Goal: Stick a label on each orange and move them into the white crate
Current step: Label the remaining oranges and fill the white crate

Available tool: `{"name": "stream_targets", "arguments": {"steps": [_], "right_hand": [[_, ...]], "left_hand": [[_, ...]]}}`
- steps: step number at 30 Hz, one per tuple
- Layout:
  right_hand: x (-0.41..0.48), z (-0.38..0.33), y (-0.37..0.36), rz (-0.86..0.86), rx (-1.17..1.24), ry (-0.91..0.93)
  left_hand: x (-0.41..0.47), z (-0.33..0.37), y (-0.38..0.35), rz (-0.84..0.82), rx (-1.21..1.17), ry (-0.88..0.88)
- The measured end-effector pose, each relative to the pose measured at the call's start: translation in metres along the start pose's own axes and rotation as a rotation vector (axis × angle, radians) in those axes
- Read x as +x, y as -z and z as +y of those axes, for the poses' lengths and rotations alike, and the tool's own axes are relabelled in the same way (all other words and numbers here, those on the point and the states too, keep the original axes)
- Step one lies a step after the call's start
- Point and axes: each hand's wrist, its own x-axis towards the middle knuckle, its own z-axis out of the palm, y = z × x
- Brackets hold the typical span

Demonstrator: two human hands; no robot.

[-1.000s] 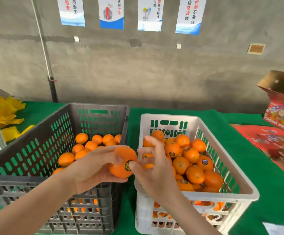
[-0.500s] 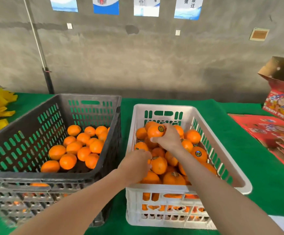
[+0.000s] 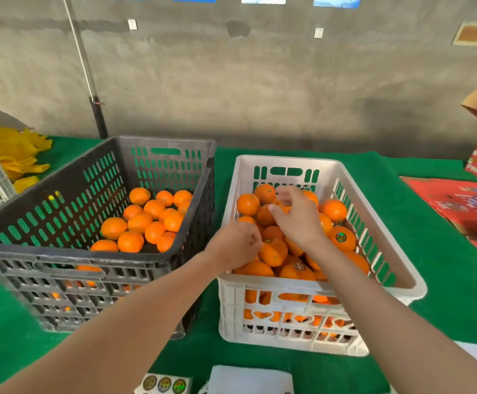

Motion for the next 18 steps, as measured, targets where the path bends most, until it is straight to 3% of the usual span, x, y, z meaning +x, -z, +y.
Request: {"name": "stream_targets", "arguments": {"steps": [2,5,7,10,15,18], "right_hand": [[-0.043,-0.014,0.017,0.074,0.178,0.179],[-0.112,-0.014,0.019,-0.103,0.248,0.348],[-0.148,0.002,0.006,-0.377,0.174,0.262],[-0.18,0.045,-0.016,-0.735,-0.131,0.105],[-0.201,0.091,-0.035,-0.954,-0.509,-0.135],[-0.202,0.095,-0.037,-0.985,-0.497,-0.158]], "left_hand": [[-0.001,0.001,0.001,0.041,0.0,-0.023],[-0.006,0.0,0.002,0.135,-0.015,-0.057],[-0.011,0.0,0.001,0.165,-0.01,-0.077],[-0.02,0.004,-0.002,0.077,0.089,-0.069],[-0.04,0.011,-0.006,0.048,0.134,-0.026],[-0.072,0.016,-0.016,0.204,0.062,-0.176]]}}
